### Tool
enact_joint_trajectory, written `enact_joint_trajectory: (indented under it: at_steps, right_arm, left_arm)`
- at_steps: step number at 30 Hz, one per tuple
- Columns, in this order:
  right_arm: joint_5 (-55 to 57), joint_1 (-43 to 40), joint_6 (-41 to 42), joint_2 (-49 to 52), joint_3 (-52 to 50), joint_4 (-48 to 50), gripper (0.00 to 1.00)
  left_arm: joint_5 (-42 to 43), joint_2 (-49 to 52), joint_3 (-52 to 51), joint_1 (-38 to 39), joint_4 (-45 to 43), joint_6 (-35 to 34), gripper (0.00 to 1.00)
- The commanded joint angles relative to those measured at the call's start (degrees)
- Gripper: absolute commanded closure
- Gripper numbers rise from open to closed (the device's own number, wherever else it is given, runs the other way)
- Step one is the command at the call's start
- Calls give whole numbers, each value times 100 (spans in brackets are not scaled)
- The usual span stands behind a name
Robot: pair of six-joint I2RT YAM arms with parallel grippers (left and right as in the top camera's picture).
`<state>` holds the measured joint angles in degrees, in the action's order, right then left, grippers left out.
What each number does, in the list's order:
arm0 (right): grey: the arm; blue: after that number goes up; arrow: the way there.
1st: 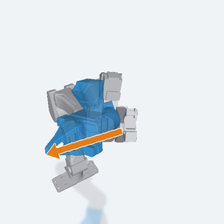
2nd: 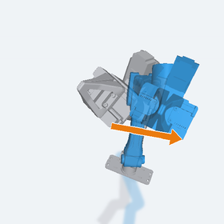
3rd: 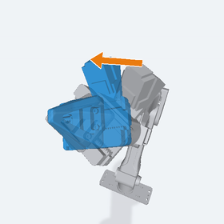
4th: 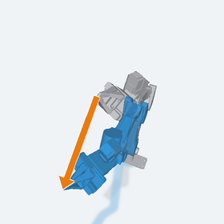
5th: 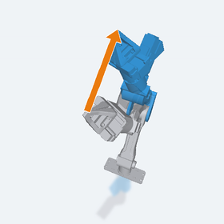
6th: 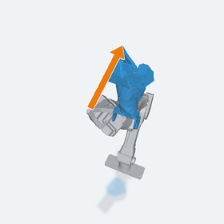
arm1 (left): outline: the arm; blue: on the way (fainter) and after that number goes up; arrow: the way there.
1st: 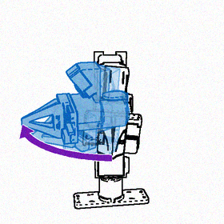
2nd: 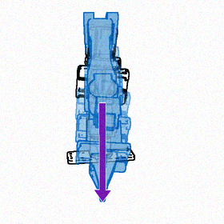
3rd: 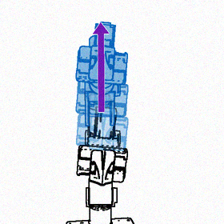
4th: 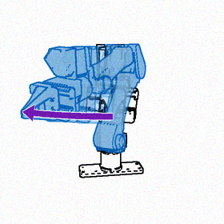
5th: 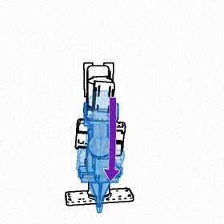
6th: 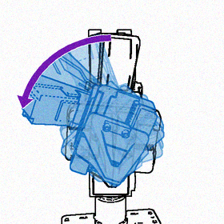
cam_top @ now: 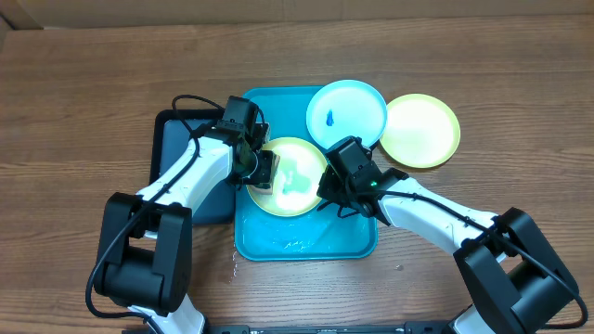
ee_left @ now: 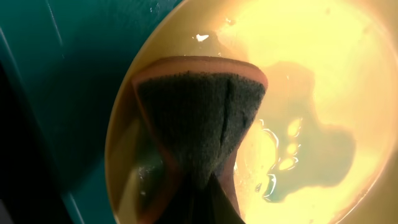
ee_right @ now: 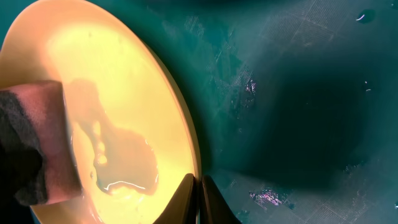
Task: Clean dirty plates on tray and stack at the side
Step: 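Carry the sponge with the left gripper back to the black tray and release it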
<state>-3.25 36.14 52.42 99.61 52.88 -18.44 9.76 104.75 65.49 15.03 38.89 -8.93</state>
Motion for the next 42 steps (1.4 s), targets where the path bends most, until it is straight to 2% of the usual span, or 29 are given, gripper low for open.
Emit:
enact_joint_trajectory:
  at_steps: [1, 4, 10, 19, 26, 33, 37, 42]
  right_arm:
    - [-44, 28, -33, 46, -44, 57, 96]
    - [-42, 28, -33, 46, -44, 61, 96]
    - [-42, 28, -35, 46, -44, 59, 96]
    - [-44, 28, -37, 46, -44, 61, 96]
    - [-48, 22, -337, 46, -44, 11, 96]
    - [-46, 22, -334, 46, -44, 66, 95]
    - [-46, 22, -337, 46, -44, 76, 85]
    - [-42, 22, -337, 46, -44, 74, 74]
  left_arm:
    - [382, 90, -48, 120, -37, -157, 96]
    - [1008, 90, -50, 247, -85, -181, 96]
    - [767, 90, -52, 575, -251, -636, 96]
    - [1180, -70, 339, 664, -426, -525, 96]
    - [195, -144, 708, 664, 256, -459, 96]
    - [-210, -588, 1482, 647, 1261, -769, 96]
    - [-1071, -1080, 2065, 448, 2061, -999, 96]
    - [-1631, -1456, 2306, -179, 2765, -994, 96]
